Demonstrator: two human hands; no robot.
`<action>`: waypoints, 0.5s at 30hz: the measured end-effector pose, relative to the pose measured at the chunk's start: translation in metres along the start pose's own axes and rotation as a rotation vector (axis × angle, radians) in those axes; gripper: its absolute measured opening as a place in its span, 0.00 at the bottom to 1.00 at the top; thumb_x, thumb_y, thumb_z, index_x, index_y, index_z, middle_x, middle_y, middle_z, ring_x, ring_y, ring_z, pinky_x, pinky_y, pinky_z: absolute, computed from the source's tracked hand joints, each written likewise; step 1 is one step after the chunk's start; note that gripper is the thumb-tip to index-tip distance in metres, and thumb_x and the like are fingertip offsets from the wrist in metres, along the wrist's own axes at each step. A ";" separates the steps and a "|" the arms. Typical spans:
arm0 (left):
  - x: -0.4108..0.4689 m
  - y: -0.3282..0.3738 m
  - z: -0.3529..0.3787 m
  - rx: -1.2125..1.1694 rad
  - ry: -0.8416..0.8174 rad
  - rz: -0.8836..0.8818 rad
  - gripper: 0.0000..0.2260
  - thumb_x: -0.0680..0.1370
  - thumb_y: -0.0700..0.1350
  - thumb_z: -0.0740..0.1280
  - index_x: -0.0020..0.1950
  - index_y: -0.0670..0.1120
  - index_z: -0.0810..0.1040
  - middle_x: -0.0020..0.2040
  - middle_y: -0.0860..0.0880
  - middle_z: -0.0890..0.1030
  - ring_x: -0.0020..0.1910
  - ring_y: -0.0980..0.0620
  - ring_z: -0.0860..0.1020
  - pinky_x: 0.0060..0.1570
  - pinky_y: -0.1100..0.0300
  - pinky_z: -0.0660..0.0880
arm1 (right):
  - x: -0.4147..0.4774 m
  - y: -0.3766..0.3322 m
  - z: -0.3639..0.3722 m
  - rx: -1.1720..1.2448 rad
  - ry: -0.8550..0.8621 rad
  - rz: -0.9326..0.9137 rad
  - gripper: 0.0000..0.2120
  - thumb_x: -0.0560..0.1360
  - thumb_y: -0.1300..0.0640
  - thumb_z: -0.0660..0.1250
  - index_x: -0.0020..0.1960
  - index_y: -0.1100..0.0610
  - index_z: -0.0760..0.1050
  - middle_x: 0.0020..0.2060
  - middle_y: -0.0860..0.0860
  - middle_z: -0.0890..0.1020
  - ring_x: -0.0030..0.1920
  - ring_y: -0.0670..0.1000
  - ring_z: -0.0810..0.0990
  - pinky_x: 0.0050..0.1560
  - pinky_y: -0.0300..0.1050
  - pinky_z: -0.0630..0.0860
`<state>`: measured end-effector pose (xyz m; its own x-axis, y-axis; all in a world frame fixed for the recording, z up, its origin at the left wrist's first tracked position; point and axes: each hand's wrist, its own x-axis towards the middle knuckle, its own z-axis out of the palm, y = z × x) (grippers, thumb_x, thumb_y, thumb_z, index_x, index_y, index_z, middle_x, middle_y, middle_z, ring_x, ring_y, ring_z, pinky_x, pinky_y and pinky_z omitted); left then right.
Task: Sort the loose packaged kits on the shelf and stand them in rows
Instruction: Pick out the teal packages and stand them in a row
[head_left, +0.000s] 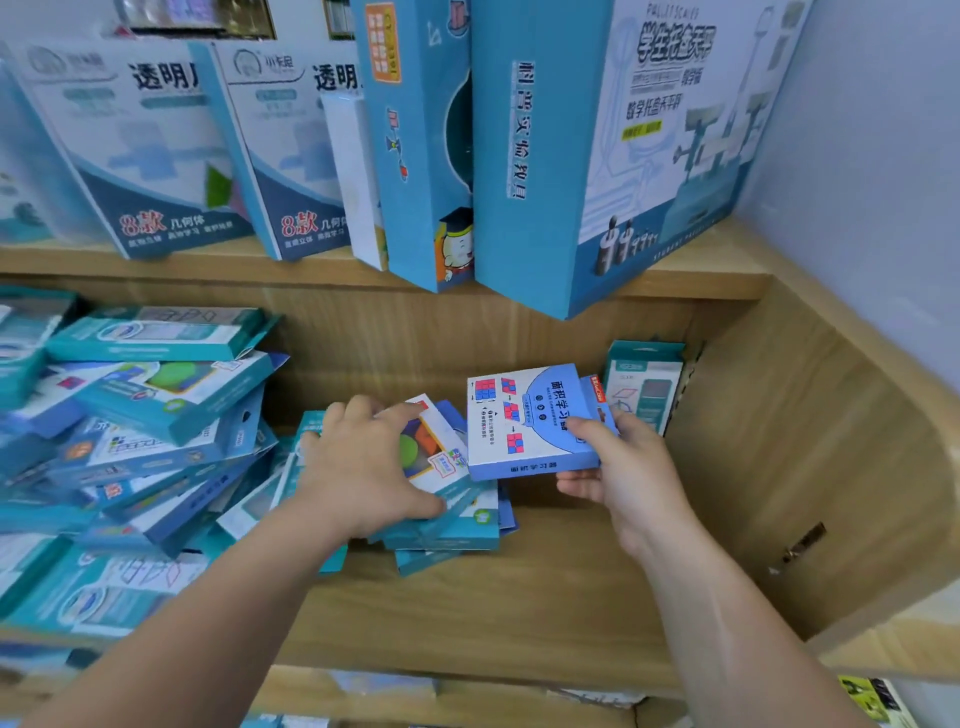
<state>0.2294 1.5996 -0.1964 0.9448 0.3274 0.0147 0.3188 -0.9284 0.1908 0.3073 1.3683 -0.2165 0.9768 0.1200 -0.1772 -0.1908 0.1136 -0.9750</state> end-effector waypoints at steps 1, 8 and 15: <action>-0.004 -0.004 -0.004 0.027 0.020 -0.034 0.48 0.53 0.70 0.72 0.72 0.64 0.64 0.61 0.54 0.68 0.62 0.49 0.65 0.59 0.47 0.67 | 0.002 -0.001 0.003 0.008 -0.008 -0.002 0.10 0.77 0.54 0.72 0.57 0.50 0.77 0.44 0.52 0.88 0.39 0.52 0.87 0.37 0.48 0.83; -0.052 -0.054 -0.020 0.123 0.162 -0.210 0.50 0.51 0.72 0.66 0.73 0.59 0.66 0.59 0.47 0.71 0.60 0.42 0.70 0.60 0.48 0.70 | 0.013 -0.006 0.040 -0.025 -0.089 -0.001 0.06 0.77 0.55 0.71 0.54 0.53 0.79 0.43 0.53 0.87 0.34 0.50 0.84 0.34 0.46 0.83; -0.086 -0.079 -0.024 0.046 0.251 -0.269 0.51 0.51 0.72 0.65 0.74 0.57 0.67 0.59 0.46 0.71 0.60 0.43 0.72 0.57 0.49 0.74 | 0.018 0.010 0.088 -0.397 -0.158 -0.088 0.09 0.71 0.49 0.72 0.47 0.54 0.82 0.38 0.49 0.87 0.36 0.53 0.84 0.35 0.50 0.82</action>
<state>0.1216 1.6490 -0.1889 0.7804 0.5884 0.2116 0.5618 -0.8084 0.1760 0.3149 1.4582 -0.2176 0.9549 0.2799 -0.0987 -0.0254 -0.2542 -0.9668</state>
